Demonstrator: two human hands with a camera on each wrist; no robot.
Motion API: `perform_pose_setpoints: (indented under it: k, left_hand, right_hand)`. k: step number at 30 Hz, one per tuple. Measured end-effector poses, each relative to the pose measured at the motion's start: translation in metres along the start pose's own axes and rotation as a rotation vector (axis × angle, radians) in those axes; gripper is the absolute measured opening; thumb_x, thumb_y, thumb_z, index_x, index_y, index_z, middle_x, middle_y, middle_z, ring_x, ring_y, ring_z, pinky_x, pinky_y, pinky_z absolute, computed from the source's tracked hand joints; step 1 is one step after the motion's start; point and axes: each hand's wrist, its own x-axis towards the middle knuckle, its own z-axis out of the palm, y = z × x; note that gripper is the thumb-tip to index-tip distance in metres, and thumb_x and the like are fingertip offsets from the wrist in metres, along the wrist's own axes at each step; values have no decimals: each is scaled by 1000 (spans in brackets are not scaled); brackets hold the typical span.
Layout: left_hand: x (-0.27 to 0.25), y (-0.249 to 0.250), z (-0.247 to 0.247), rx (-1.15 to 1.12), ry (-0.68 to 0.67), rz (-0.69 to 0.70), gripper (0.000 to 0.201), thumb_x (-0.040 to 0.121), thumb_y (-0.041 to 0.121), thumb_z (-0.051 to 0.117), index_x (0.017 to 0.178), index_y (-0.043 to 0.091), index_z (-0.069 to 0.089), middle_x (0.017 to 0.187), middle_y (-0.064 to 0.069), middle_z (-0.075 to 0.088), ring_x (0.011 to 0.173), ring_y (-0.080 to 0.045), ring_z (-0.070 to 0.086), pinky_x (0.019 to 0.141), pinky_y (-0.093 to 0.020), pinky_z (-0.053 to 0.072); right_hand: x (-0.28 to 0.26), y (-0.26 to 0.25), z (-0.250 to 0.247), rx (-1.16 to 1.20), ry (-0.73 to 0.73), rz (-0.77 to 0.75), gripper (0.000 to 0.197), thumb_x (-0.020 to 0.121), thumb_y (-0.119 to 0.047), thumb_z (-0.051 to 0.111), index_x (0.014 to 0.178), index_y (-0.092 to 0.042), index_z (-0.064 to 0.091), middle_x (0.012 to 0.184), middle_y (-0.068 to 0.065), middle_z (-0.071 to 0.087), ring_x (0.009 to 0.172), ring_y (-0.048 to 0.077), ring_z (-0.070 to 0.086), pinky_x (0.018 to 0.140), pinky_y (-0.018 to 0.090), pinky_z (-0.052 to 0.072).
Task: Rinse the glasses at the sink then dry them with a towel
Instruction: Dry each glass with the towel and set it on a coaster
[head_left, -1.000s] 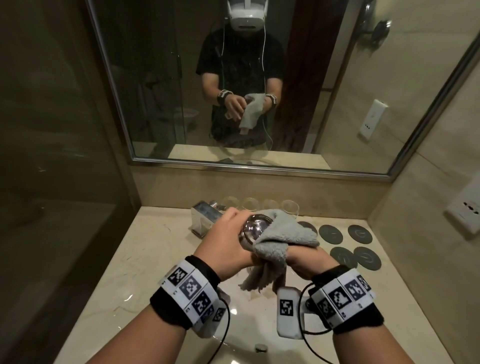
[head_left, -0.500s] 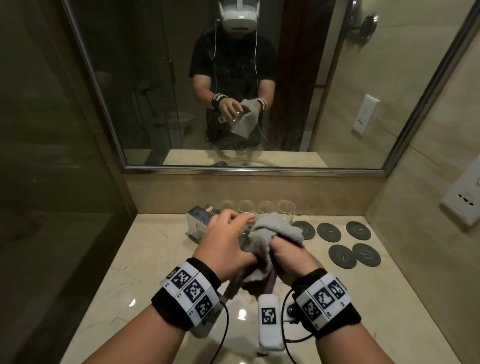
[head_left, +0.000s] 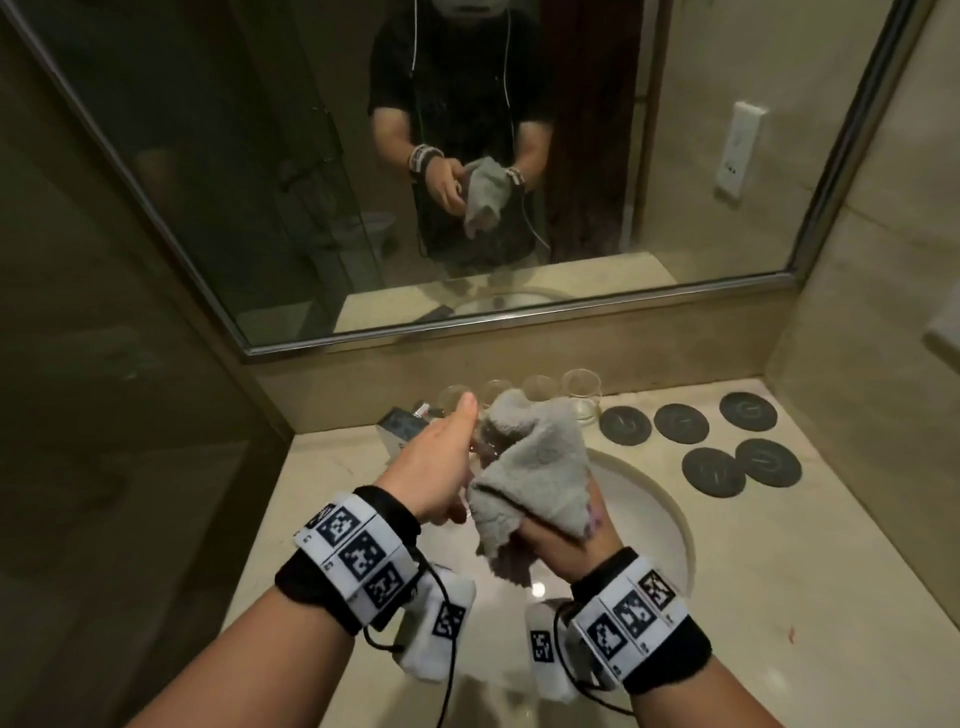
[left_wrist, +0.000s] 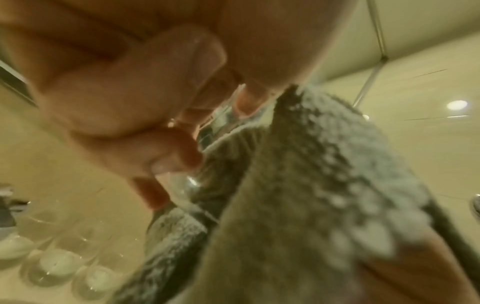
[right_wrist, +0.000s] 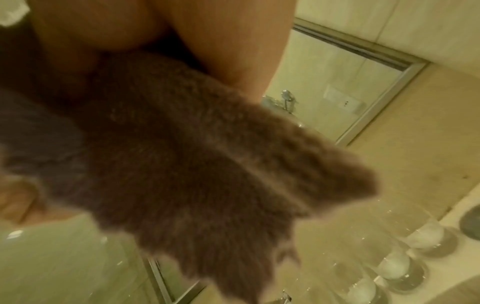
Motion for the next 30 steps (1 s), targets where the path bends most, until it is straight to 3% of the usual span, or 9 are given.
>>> perform_pose_setpoints:
  k: [2, 6, 10, 12, 15, 20, 24, 26, 30]
  left_hand:
    - [4, 6, -1, -60, 0, -71, 62, 97, 63, 23, 94, 12, 57, 67, -9, 54, 43, -21, 52, 43, -27, 40]
    - [4, 12, 6, 178, 130, 228, 41, 103, 40, 29, 121, 10, 51, 107, -9, 60, 106, -33, 56, 89, -42, 44]
    - [-7, 15, 18, 438, 281, 571, 54, 88, 62, 25, 118, 25, 49, 106, 5, 54, 93, -15, 54, 76, -31, 41]
    - [-9, 13, 16, 535, 264, 684, 56, 88, 59, 28, 125, 22, 48, 110, 4, 51, 90, -13, 51, 72, -29, 40]
    - [-1, 11, 5, 438, 216, 639, 57, 88, 58, 26, 125, 20, 48, 113, 2, 54, 91, -12, 53, 75, -29, 44]
    - [13, 32, -7, 321, 117, 288, 44, 104, 36, 22, 116, 5, 52, 103, -12, 59, 92, -29, 58, 77, -33, 40]
    - [12, 37, -8, 200, -14, -110, 47, 101, 45, 31, 81, 11, 57, 54, -8, 49, 35, -21, 42, 45, -24, 32]
    - [7, 41, 1, 101, -17, -85, 47, 100, 46, 32, 75, 13, 54, 55, -11, 51, 40, -22, 44, 47, -27, 33]
    - [-1, 41, 29, 398, 192, 318, 48, 93, 40, 23, 116, 8, 50, 111, -18, 59, 97, -33, 58, 84, -41, 47]
  right_hand:
    - [3, 12, -3, -78, 50, -112, 38, 62, -12, 74, 96, -18, 58, 89, -29, 70, 86, -11, 65, 73, 7, 49]
    - [23, 22, 5, -185, 228, 78, 10, 86, -22, 60, 77, -19, 62, 60, -10, 68, 52, -2, 61, 49, 18, 47]
    - [39, 12, -1, 612, 235, 437, 47, 98, -34, 40, 109, 6, 62, 100, 19, 70, 93, 29, 67, 87, 44, 54]
    - [36, 2, -7, 791, 131, 504, 54, 93, -45, 48, 106, 5, 66, 95, 22, 69, 83, 30, 69, 73, 38, 59]
    - [32, 0, -11, 798, -14, 448, 46, 57, -47, 86, 79, -8, 76, 81, 13, 72, 72, 22, 70, 64, 27, 58]
    - [32, 4, -8, 173, 87, 279, 45, 63, -3, 76, 106, -4, 61, 102, 13, 71, 97, 24, 68, 88, 42, 54]
    - [27, 2, -2, 117, 122, 161, 42, 68, 2, 74, 108, -4, 63, 94, -1, 70, 82, -1, 68, 70, 16, 54]
    - [29, 4, -5, 289, 172, 218, 39, 82, -18, 66, 115, 3, 63, 94, -1, 73, 86, -1, 68, 75, 15, 54]
    - [38, -13, -19, 499, 325, 319, 39, 102, -13, 34, 127, 14, 49, 96, 8, 67, 83, 5, 59, 57, 3, 44]
